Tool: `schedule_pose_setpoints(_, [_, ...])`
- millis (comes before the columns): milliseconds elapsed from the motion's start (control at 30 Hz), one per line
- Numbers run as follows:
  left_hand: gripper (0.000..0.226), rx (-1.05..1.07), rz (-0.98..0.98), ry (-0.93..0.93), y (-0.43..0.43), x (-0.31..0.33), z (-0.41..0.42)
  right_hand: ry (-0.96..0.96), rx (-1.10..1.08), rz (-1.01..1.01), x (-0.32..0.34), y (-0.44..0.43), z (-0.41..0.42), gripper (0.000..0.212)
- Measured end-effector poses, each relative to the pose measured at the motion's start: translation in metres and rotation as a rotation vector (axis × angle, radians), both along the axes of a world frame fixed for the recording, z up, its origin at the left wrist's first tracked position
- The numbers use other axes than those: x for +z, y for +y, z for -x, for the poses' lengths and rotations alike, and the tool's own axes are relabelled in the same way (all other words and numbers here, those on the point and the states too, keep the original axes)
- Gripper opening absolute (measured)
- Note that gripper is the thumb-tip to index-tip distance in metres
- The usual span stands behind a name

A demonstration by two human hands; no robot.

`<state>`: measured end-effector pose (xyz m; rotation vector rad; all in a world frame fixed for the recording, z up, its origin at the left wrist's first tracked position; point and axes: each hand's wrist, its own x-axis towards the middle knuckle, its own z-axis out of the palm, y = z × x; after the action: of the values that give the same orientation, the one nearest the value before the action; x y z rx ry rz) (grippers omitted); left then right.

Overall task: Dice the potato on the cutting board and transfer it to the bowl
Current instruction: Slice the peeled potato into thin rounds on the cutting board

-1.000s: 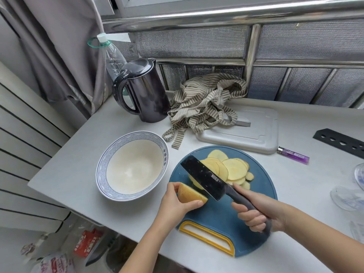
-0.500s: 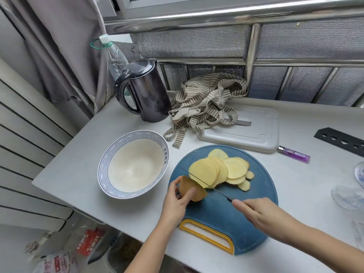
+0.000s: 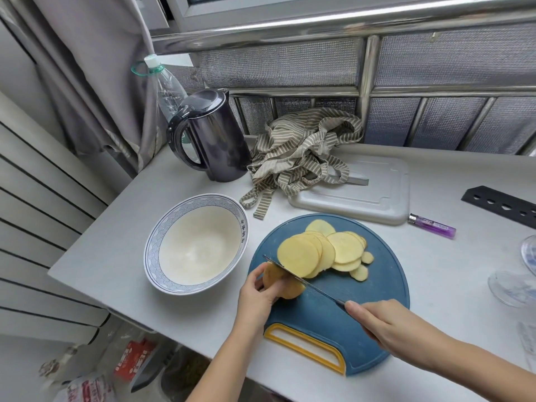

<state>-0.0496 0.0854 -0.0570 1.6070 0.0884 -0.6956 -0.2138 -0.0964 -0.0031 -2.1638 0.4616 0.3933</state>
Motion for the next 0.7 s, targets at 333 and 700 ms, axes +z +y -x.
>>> schedule_pose_setpoints(333, [0.097,0.033,0.005,0.076,-0.0010,-0.0043,-0.0039,-0.039,0.003,0.019,0.0056,-0.0004,0.0034,0.061])
schedule_pose_setpoints(700, [0.083,-0.060,-0.003,0.045,-0.0005,-0.0010,-0.0044,-0.060,0.070,0.065,0.0045,0.0006,0.0027,0.074])
